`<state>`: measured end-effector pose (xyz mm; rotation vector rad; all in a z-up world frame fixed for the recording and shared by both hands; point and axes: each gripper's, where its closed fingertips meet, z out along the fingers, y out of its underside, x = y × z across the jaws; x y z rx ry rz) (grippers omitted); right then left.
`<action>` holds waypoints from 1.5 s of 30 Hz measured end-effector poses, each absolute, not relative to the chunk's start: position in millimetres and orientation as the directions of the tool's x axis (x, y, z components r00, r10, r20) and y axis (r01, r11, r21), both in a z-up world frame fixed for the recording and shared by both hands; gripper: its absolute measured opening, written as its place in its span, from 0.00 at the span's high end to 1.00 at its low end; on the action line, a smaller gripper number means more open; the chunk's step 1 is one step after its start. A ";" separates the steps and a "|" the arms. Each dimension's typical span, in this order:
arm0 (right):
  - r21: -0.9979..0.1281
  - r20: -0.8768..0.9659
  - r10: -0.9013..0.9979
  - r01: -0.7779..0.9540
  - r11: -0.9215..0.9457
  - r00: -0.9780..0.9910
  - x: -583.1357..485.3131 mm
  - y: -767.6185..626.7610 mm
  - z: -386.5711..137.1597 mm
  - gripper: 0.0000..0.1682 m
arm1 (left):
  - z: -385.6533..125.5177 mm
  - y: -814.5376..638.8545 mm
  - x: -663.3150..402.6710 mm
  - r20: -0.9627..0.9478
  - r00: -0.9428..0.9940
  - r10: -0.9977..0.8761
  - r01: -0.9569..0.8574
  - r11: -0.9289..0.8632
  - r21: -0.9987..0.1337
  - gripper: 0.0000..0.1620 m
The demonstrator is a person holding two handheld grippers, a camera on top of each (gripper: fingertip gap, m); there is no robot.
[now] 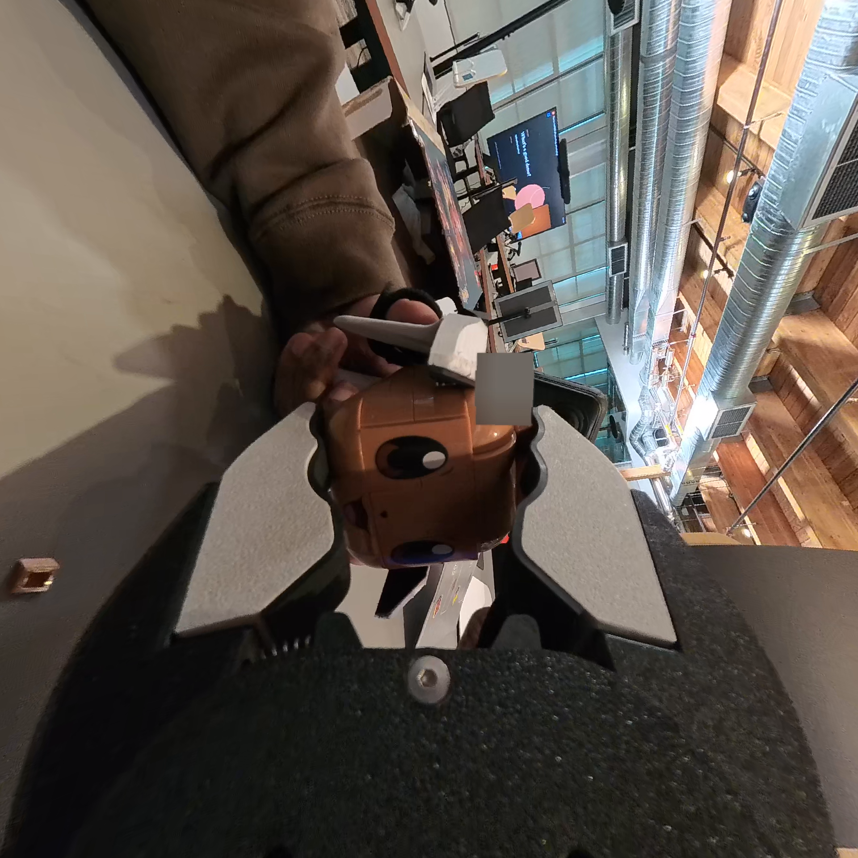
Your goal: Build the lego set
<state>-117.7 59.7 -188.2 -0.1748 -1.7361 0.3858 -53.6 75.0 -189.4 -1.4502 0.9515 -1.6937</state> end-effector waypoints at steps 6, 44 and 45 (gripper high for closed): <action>-0.350 0.923 0.327 -0.091 0.932 -0.205 -117.7 59.0 -188.3 0.52 | -189.4 74.3 -53.4 0.473 -0.129 -0.872 0.047 -0.482 -0.875 0.45; -0.563 0.825 0.547 -0.117 0.818 -0.141 -115.5 53.2 -164.4 0.44 | -157.3 57.8 -51.0 0.461 -0.345 -0.818 0.200 -0.543 -0.815 0.45; -0.560 0.827 0.546 -0.113 0.821 -0.138 -115.5 54.5 -164.7 0.44 | -157.0 56.4 -50.4 0.459 -0.351 -0.816 0.197 -0.544 -0.816 0.45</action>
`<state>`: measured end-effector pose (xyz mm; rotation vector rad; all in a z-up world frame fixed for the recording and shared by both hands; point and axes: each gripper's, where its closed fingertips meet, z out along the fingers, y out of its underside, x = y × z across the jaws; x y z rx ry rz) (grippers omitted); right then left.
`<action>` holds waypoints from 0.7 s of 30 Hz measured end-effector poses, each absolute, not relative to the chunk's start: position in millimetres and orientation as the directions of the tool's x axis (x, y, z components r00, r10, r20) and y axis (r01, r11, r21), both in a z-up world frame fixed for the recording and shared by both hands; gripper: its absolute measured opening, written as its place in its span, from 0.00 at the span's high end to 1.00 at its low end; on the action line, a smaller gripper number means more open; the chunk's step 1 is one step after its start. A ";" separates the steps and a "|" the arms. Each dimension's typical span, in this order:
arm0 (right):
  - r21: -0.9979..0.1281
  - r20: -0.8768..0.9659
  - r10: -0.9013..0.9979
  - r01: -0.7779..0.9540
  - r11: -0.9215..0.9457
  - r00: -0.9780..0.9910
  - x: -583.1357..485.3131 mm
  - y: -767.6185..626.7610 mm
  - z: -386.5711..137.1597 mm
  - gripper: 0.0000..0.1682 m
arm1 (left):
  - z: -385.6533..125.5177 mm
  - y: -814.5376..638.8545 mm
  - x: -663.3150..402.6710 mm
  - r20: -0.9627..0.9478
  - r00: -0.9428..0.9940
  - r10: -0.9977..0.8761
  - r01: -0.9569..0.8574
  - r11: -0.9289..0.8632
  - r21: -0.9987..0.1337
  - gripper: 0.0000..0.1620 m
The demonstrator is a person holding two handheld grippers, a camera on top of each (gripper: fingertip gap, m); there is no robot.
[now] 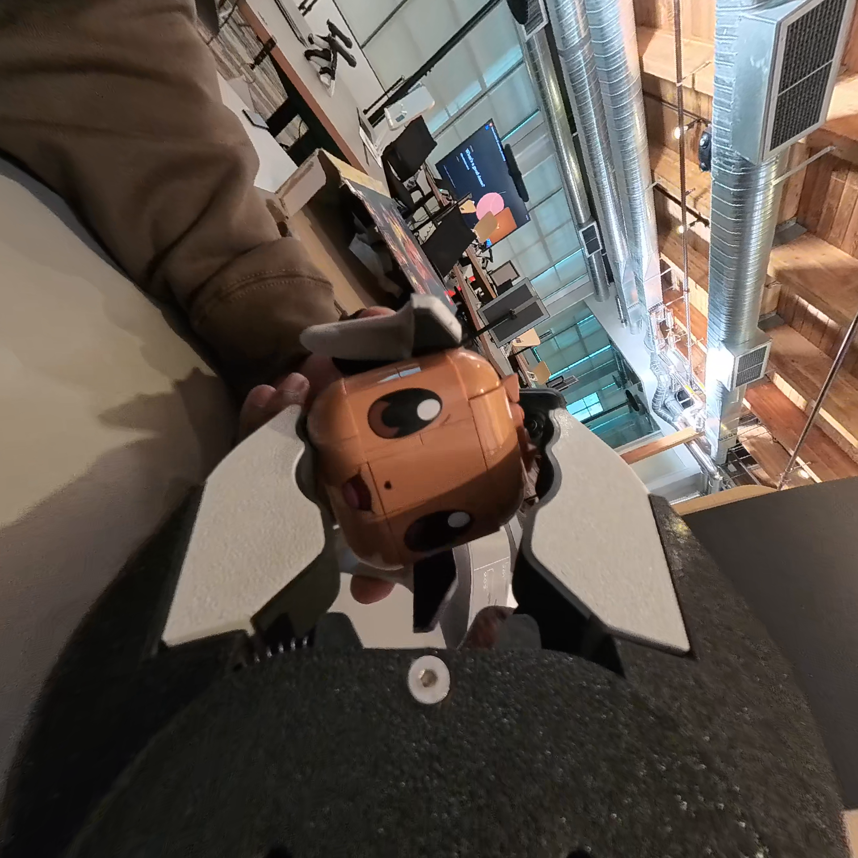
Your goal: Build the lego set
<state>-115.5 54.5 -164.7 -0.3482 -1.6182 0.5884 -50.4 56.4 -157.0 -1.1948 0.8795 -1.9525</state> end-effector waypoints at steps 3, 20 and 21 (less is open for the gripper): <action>-0.547 0.835 0.532 -0.102 0.831 -0.139 -115.4 56.8 -168.1 0.44 | -157.7 54.5 -49.3 0.462 -0.358 -0.811 0.186 -0.547 -0.816 0.45; -0.483 0.867 0.464 -0.075 0.872 -0.183 -111.0 52.0 -186.3 0.40 | -175.7 46.2 -35.9 0.494 -0.325 -0.807 0.058 -0.538 -0.841 0.45; -0.483 0.866 0.464 -0.074 0.872 -0.185 -110.6 52.5 -186.8 0.40 | -176.3 46.7 -35.6 0.496 -0.321 -0.807 0.056 -0.539 -0.840 0.45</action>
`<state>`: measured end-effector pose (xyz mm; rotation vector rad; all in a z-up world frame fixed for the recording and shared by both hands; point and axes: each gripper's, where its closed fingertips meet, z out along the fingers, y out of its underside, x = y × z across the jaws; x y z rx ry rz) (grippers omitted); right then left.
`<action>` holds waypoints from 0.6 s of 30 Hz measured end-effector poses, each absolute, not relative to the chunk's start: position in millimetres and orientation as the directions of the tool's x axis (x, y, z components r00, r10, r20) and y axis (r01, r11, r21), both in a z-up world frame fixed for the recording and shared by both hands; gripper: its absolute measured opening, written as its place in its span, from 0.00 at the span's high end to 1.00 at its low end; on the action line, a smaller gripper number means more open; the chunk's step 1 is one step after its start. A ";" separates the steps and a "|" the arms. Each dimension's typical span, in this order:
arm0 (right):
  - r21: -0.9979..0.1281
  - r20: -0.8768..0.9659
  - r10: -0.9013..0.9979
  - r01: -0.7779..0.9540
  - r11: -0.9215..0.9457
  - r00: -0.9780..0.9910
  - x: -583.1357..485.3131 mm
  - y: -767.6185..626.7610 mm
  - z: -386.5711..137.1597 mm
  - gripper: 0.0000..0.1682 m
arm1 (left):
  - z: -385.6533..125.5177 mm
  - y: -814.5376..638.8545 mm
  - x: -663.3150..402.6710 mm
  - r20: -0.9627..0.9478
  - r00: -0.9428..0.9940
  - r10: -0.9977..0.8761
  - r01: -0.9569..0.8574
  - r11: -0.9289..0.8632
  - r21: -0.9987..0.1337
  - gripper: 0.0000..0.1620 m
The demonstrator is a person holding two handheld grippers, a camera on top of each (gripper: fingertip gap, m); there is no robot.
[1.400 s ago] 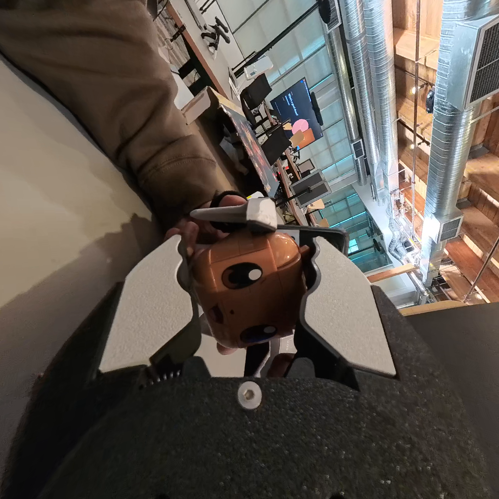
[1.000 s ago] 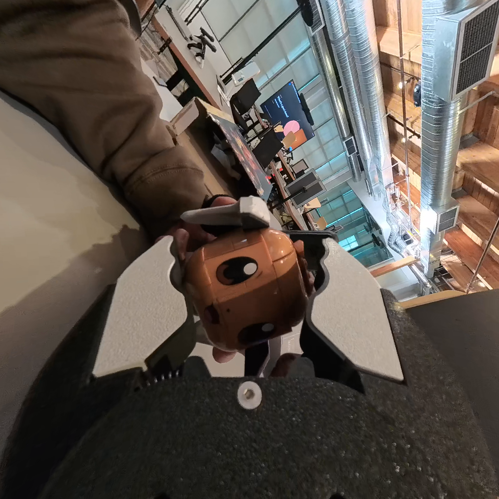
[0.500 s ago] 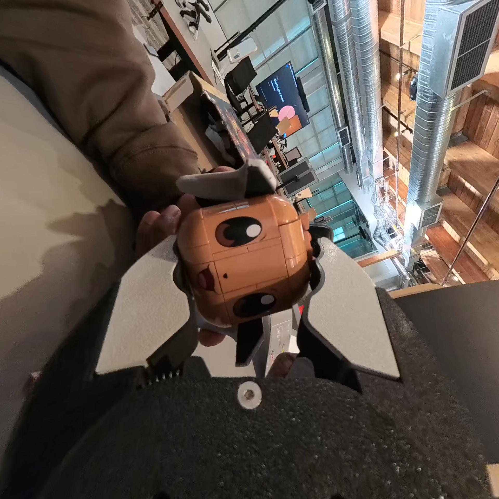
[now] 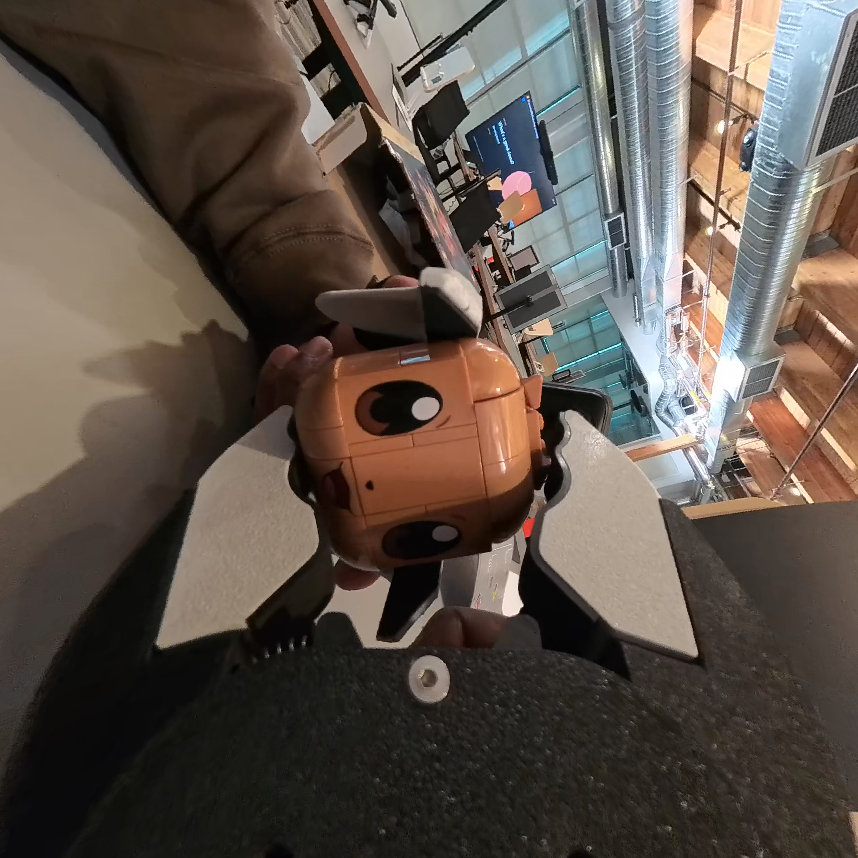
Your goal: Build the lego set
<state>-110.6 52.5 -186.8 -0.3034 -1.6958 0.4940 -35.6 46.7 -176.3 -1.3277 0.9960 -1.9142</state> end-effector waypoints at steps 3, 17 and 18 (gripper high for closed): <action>-0.476 0.870 0.457 -0.075 0.876 -0.184 -109.2 54.1 -187.9 0.40 | -177.7 48.3 -34.4 0.502 -0.307 -0.809 0.053 -0.541 -0.840 0.45; -0.452 0.887 0.439 -0.076 0.889 -0.145 -103.6 55.2 -190.0 0.41 | -181.9 48.7 -28.4 0.493 -0.267 -0.828 0.038 -0.521 -0.853 0.45; -0.447 0.890 0.434 -0.073 0.892 -0.139 -103.1 55.8 -190.2 0.41 | -182.4 49.4 -27.8 0.492 -0.257 -0.832 0.038 -0.518 -0.855 0.45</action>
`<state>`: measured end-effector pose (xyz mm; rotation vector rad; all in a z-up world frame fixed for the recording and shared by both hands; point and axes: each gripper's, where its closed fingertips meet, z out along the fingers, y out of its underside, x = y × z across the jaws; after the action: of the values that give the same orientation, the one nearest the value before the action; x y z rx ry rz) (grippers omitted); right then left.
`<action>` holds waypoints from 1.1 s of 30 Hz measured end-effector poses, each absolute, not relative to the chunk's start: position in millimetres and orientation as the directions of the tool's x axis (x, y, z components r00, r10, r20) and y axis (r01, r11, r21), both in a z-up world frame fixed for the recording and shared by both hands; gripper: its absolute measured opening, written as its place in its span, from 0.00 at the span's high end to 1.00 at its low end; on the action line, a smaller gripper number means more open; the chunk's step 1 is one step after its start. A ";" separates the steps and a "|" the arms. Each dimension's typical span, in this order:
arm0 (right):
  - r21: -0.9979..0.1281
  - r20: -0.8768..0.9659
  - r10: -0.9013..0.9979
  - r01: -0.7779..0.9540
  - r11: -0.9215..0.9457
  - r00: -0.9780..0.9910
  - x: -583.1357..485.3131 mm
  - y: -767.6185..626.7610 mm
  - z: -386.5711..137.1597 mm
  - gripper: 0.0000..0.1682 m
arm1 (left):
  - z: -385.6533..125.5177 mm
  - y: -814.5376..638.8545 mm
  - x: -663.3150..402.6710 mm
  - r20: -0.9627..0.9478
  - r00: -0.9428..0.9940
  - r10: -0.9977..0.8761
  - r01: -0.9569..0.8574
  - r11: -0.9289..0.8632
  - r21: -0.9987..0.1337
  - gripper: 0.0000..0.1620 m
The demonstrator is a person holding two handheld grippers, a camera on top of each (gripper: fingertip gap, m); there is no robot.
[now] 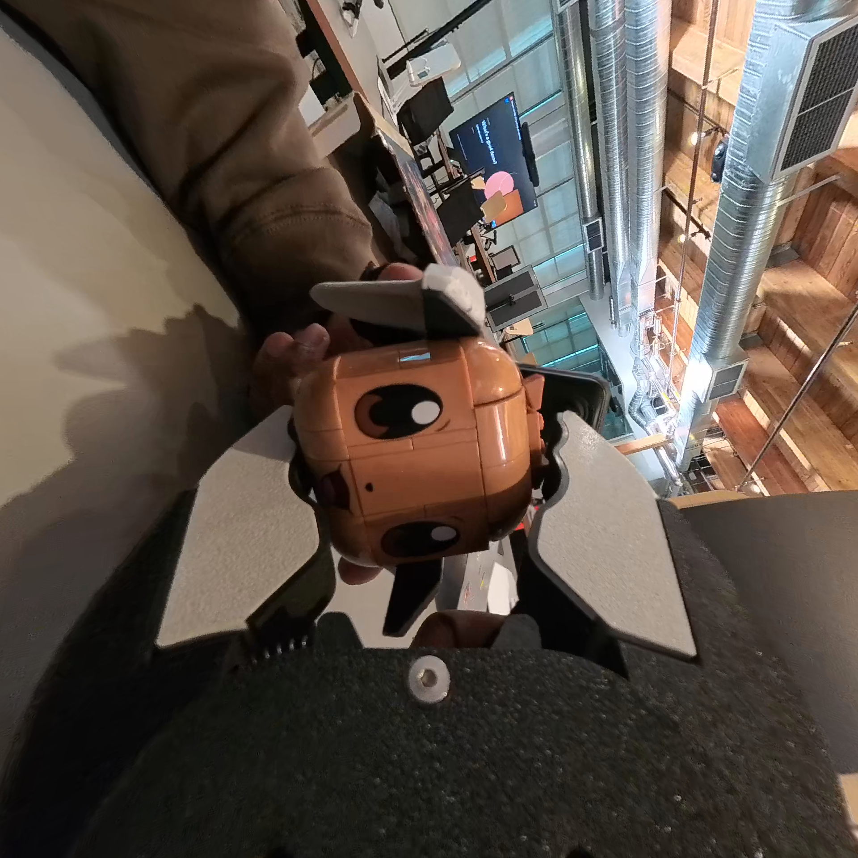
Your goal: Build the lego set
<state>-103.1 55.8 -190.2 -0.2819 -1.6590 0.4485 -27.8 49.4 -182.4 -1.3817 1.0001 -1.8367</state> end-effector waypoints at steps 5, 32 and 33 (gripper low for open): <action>-0.400 0.912 0.393 -0.043 0.915 -0.121 -101.7 61.1 -194.1 0.41 | -187.4 53.9 -26.3 0.493 -0.187 -0.850 0.027 -0.506 -0.862 0.45; -0.300 0.954 0.300 0.041 0.953 0.004 -100.3 84.3 -187.8 0.42 | -194.6 87.4 -30.6 0.525 0.077 -0.847 0.063 -0.522 -0.851 0.29; -0.301 0.954 0.301 0.040 0.953 0.008 -100.2 84.5 -187.4 0.42 | -194.9 89.8 -31.1 0.520 0.094 -0.849 0.068 -0.516 -0.854 0.27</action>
<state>-100.2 84.5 -187.4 -0.2720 -1.5552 0.2076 -31.1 89.8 -194.9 -1.6126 0.7869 -1.5252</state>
